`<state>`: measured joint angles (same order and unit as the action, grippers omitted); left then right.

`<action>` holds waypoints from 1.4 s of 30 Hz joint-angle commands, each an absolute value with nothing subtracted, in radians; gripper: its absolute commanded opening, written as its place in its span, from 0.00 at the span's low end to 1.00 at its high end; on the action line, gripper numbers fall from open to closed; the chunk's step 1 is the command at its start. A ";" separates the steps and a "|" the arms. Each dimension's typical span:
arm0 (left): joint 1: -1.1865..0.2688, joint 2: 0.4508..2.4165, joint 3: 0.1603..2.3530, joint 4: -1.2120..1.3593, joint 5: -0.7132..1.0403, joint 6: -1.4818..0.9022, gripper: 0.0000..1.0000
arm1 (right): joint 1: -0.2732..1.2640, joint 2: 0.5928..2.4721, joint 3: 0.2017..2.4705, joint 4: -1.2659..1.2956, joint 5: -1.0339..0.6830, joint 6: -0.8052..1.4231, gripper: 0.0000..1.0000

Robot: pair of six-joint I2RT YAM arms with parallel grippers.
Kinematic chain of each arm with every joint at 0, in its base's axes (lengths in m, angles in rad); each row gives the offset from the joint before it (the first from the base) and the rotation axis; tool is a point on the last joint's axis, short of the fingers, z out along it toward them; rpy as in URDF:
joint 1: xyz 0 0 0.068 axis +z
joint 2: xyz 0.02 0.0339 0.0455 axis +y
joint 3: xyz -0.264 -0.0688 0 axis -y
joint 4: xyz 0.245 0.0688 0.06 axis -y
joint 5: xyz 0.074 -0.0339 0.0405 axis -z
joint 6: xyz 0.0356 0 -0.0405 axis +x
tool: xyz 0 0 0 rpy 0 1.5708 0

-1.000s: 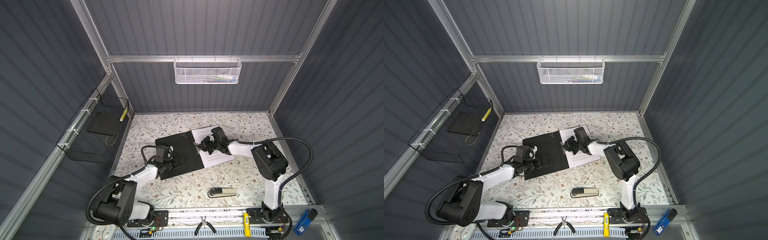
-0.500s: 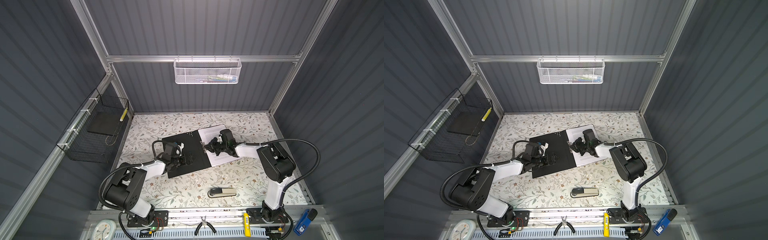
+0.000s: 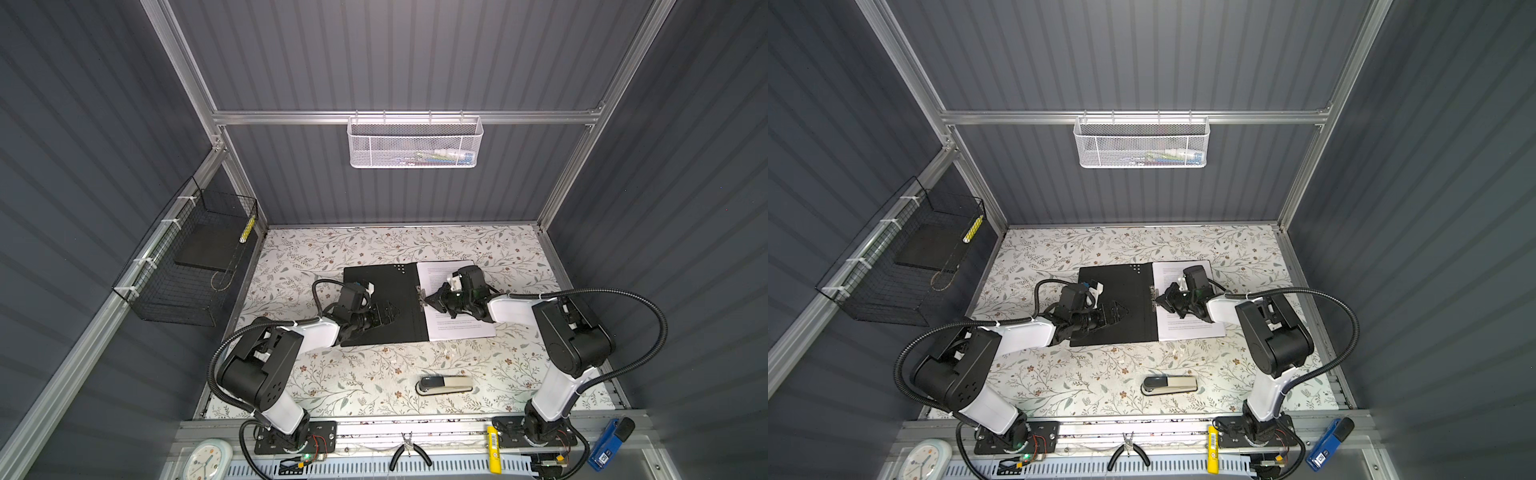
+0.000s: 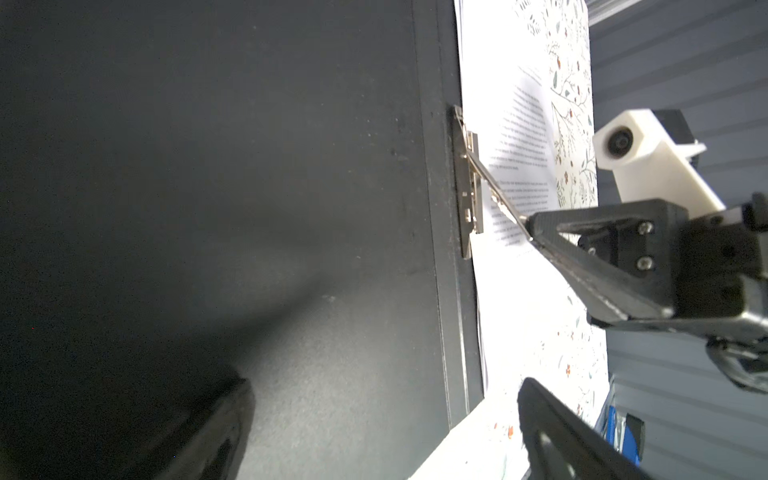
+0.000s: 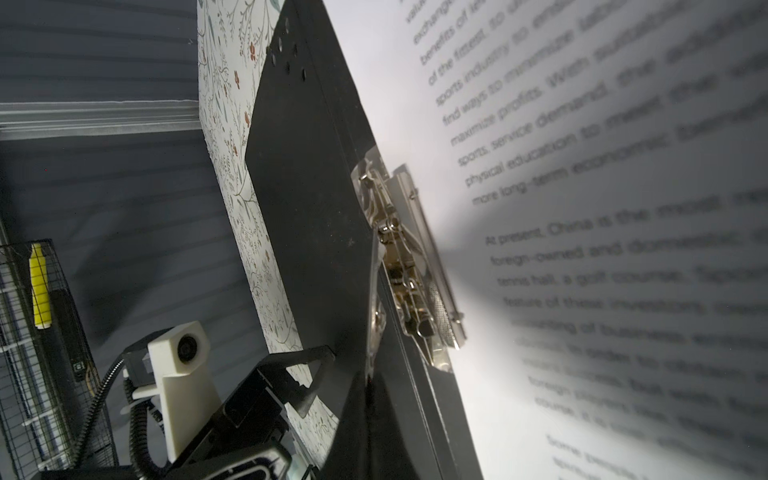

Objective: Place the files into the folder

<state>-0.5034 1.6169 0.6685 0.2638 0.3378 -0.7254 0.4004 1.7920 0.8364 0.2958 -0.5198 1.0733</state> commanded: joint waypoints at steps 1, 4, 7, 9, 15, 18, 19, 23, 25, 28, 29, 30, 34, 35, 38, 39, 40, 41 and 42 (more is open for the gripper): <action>-0.494 1.688 0.613 0.029 0.218 -0.773 1.00 | 0.389 1.805 0.784 0.220 -0.450 0.977 0.00; -0.494 1.699 0.619 0.030 0.217 -0.779 1.00 | 0.390 1.809 0.759 0.217 -0.420 0.951 0.00; -0.494 1.704 0.619 0.021 0.204 -0.770 1.00 | 0.389 1.817 0.732 0.227 -0.394 0.929 0.00; -0.494 1.708 0.619 0.023 0.203 -0.767 1.00 | 0.390 1.835 0.729 0.231 -0.393 0.923 0.00; -0.494 1.731 0.631 0.027 0.206 -0.762 1.00 | 0.387 1.858 0.690 0.270 -0.350 0.928 0.00; -0.494 1.739 0.637 0.034 0.212 -0.770 1.00 | 0.382 1.869 0.706 0.253 -0.351 0.927 0.00; -0.494 1.744 0.642 0.041 0.218 -0.777 1.00 | 0.382 1.874 0.721 0.237 -0.353 0.920 0.00; -0.494 1.766 0.669 0.048 0.239 -0.793 1.00 | 0.380 1.867 0.757 0.172 -0.308 0.895 0.00; -0.495 1.770 0.667 0.063 0.247 -0.805 1.00 | 0.379 1.867 0.761 0.158 -0.300 0.884 0.00; -0.497 1.760 0.650 0.074 0.252 -0.817 1.00 | 0.358 1.857 0.767 0.116 -0.285 0.848 0.00; -0.498 1.755 0.643 0.078 0.253 -0.820 1.00 | 0.346 1.852 0.764 0.113 -0.295 0.844 0.00; -0.500 1.748 0.635 0.084 0.255 -0.824 1.00 | 0.340 1.849 0.762 0.117 -0.302 0.836 0.00; -0.519 1.740 0.636 0.086 0.266 -0.824 1.00 | 0.338 1.873 0.792 0.087 -0.319 0.798 0.00; -0.526 1.742 0.639 0.089 0.265 -0.827 1.00 | 0.337 1.877 0.796 0.087 -0.316 0.791 0.00; -0.559 1.753 0.653 0.091 0.262 -0.840 1.00 | 0.317 1.879 0.811 0.063 -0.325 0.768 0.00; -0.573 1.759 0.658 0.091 0.259 -0.845 1.00 | 0.313 1.879 0.814 0.061 -0.325 0.763 0.00; -0.584 1.765 0.662 0.093 0.255 -0.850 1.00 | 0.313 1.884 0.821 0.055 -0.367 0.753 0.00; -0.591 1.770 0.665 0.096 0.255 -0.856 1.00 | 0.314 1.889 0.832 0.045 -0.375 0.742 0.00; -0.601 1.776 0.668 0.103 0.257 -0.863 1.00 | 0.311 1.893 0.842 0.026 -0.375 0.727 0.00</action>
<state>-0.5808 1.6932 0.7200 0.3428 0.2985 -0.8139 0.3405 1.8256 0.8574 0.2317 -0.4786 0.7918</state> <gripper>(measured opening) 0.996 0.044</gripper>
